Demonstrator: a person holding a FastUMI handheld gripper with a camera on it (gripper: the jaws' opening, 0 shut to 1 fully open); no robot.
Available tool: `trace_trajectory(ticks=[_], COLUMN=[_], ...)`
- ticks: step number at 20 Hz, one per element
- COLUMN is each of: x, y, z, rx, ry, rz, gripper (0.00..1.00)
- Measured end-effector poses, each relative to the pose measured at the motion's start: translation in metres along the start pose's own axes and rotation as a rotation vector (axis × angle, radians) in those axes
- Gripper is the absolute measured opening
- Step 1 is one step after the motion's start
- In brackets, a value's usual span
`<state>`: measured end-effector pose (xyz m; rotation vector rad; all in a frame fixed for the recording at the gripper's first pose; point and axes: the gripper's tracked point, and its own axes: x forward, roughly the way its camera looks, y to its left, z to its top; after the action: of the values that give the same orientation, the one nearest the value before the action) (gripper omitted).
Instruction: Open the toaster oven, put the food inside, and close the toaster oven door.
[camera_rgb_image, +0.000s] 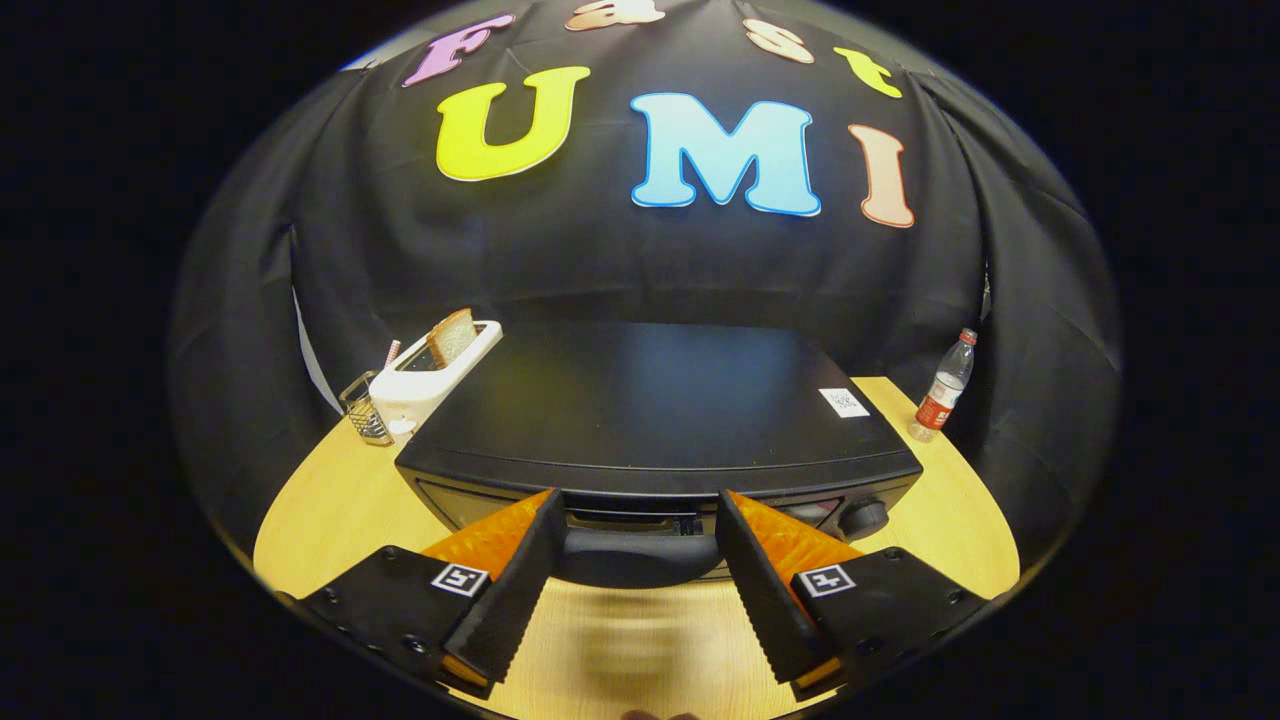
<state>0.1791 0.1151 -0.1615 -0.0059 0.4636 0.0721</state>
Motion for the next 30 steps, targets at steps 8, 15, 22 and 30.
trace_trajectory(ticks=[8, 15, 22, 30], x=[-0.039, -0.061, -0.055, -0.092], y=[0.003, 0.008, 0.008, -0.034], z=[-0.046, -0.107, -0.174, -0.184], rx=[-0.003, -0.057, -0.091, -0.109], ry=[0.071, 0.146, 0.256, 0.304], rz=[0.035, 0.038, 0.061, 0.080], gripper=[0.97, 0.97, 0.96, 0.99])
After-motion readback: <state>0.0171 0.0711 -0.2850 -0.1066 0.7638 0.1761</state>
